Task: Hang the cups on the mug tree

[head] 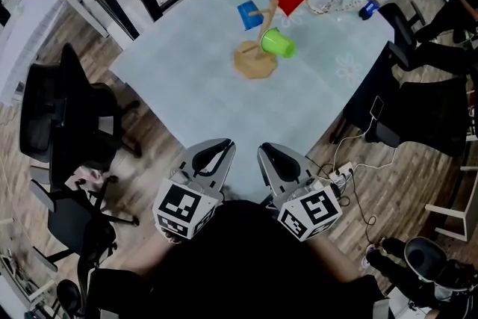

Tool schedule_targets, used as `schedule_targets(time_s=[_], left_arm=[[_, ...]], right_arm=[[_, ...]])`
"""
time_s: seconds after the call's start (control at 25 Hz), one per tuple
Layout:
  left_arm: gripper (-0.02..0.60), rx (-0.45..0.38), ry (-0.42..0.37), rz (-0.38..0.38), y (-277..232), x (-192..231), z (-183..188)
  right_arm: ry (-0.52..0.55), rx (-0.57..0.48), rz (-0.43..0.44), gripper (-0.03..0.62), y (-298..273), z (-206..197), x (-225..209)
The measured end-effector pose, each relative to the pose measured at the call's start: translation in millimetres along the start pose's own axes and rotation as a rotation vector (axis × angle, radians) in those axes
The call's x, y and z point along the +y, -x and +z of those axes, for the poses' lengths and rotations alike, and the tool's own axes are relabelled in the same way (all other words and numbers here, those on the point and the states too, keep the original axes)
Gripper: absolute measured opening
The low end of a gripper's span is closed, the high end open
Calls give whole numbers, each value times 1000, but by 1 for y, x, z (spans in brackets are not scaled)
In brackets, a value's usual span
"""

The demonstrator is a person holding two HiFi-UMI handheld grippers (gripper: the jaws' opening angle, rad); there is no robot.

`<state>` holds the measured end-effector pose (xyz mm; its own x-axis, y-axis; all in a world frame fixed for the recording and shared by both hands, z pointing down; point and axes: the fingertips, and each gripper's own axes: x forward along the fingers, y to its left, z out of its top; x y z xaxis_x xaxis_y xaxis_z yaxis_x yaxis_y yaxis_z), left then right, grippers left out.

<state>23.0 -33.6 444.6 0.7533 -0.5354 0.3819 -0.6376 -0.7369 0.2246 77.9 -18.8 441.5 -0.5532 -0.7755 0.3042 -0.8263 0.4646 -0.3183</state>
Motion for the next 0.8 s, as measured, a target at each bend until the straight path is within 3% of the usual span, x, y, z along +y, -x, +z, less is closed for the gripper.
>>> schedule_targets(time_s=[0.8], left_arm=[[26, -13, -16, 7, 6, -8, 9]], right_arm=[[49, -29, -2, 51, 15, 13, 3]])
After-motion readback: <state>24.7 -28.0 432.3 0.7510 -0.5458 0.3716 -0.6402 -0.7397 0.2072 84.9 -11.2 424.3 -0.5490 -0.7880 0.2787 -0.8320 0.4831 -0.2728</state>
